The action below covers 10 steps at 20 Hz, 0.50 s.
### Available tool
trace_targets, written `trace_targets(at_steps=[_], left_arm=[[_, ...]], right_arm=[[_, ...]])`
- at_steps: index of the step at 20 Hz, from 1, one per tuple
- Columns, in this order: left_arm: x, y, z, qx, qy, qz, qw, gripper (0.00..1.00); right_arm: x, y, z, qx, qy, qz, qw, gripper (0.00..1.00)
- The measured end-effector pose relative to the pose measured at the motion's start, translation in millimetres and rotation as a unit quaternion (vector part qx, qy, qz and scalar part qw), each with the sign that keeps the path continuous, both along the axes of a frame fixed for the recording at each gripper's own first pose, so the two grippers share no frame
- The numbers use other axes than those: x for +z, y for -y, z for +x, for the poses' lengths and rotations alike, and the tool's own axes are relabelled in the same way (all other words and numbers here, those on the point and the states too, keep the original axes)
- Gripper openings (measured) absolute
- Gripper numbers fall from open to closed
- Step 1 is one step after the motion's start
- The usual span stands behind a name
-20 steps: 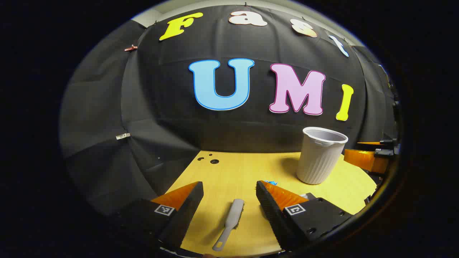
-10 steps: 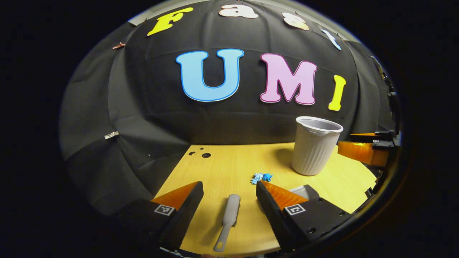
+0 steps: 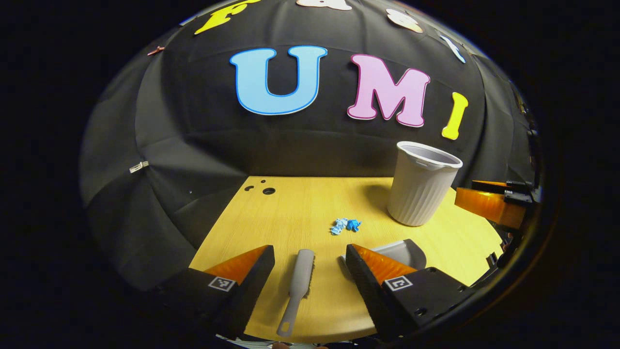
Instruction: Pick up the small broom and dustpan from the desktop, sweep the trash into the dustpan with the broom, and then empty the trash into the garbage bin.
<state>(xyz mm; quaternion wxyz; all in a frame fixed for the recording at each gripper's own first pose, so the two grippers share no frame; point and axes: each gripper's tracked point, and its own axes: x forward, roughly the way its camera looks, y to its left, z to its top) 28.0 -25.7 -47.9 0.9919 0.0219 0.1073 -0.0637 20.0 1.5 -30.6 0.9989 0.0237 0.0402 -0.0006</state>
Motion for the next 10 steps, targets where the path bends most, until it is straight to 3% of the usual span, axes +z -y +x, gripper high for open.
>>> trace_targets(at_steps=[6,10], left_arm=[[-33,3,5,-0.002,-0.073,-0.004,0.997,0.96],[-71,-1,11,-0.018,-0.144,-0.002,0.989,0.96]], right_arm=[[-20,1,-1,-0.007,-0.027,0.011,1.000,0.99],[-37,-6,-4,0.000,-0.050,0.015,0.999,0.98]])
